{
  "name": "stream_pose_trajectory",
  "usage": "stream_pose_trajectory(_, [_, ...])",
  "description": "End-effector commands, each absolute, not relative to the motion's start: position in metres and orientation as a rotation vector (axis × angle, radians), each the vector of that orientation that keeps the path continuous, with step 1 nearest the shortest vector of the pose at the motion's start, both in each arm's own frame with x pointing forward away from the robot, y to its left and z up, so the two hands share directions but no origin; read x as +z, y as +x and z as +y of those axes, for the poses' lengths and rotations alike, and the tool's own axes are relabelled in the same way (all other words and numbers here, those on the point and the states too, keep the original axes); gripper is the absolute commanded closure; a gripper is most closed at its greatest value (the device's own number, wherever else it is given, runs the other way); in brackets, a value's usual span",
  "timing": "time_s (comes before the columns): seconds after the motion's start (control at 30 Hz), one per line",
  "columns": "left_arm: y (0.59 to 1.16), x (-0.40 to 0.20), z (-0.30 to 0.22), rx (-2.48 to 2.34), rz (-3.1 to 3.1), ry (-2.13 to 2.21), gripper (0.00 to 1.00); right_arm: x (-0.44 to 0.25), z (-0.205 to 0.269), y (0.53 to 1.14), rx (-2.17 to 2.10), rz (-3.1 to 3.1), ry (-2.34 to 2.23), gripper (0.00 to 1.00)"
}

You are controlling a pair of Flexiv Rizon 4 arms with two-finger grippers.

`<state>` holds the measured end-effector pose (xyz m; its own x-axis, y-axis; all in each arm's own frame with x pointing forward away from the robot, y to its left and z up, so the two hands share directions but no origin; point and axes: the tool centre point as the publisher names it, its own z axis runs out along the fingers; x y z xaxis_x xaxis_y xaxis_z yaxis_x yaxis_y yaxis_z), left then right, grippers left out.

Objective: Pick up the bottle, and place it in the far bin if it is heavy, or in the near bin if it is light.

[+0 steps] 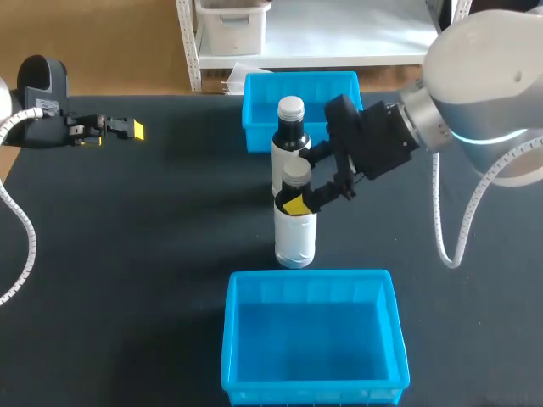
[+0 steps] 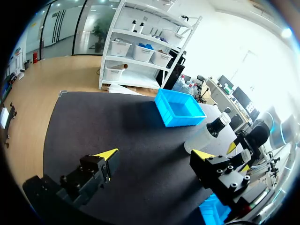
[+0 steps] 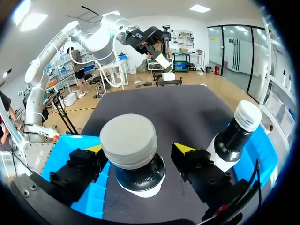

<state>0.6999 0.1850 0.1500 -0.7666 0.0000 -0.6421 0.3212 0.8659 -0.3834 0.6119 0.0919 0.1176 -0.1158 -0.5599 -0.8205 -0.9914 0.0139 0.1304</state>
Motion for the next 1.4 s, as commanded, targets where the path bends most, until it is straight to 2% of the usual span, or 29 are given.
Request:
stream_pose_trajectory(0.03, [0.7, 0.15, 0.185, -0.636, 2.374, 0.231, 0.0, 0.116, 0.093, 0.614, 0.989, 1.728, -1.591, 0.24])
stream_pose_trajectory(0.13, [0.7, 0.15, 0.185, -0.636, 2.374, 0.231, 0.0, 0.115, 0.093, 0.615, 0.992, 1.727, -1.589, 0.37])
stream_pose_trajectory(0.2, [0.7, 0.15, 0.185, -0.636, 2.374, 0.231, 0.0, 0.115, 0.093, 0.615, 0.993, 1.726, -1.589, 0.5])
stream_pose_trajectory(0.47, [0.7, 0.15, 0.185, -0.636, 2.374, 0.231, 0.0, 0.116, 0.093, 0.614, 0.997, 1.719, -1.59, 0.55])
stream_pose_trajectory(0.53, [0.7, 0.15, 0.185, -0.636, 2.374, 0.231, 0.0, 0.116, 0.093, 0.613, 0.999, 1.718, -1.59, 0.59])
stream_pose_trajectory(0.6, [0.7, 0.15, 0.185, -0.636, 2.374, 0.231, 0.0, 0.116, 0.093, 0.612, 1.0, 1.717, -1.59, 0.69])
stream_pose_trajectory(0.7, [0.7, 0.15, 0.185, -0.636, 2.374, 0.231, 0.0, 0.116, 0.094, 0.61, 1.005, 1.717, -1.591, 0.73])
stream_pose_trajectory(0.8, [0.7, 0.15, 0.185, -0.636, 2.374, 0.231, 0.0, 0.117, 0.094, 0.608, 1.01, 1.713, -1.594, 1.0])
stream_pose_trajectory(1.4, [0.7, 0.15, 0.185, -0.636, 2.374, 0.231, 0.0, 0.14, 0.079, 0.604, 1.002, 1.684, -1.583, 1.0])
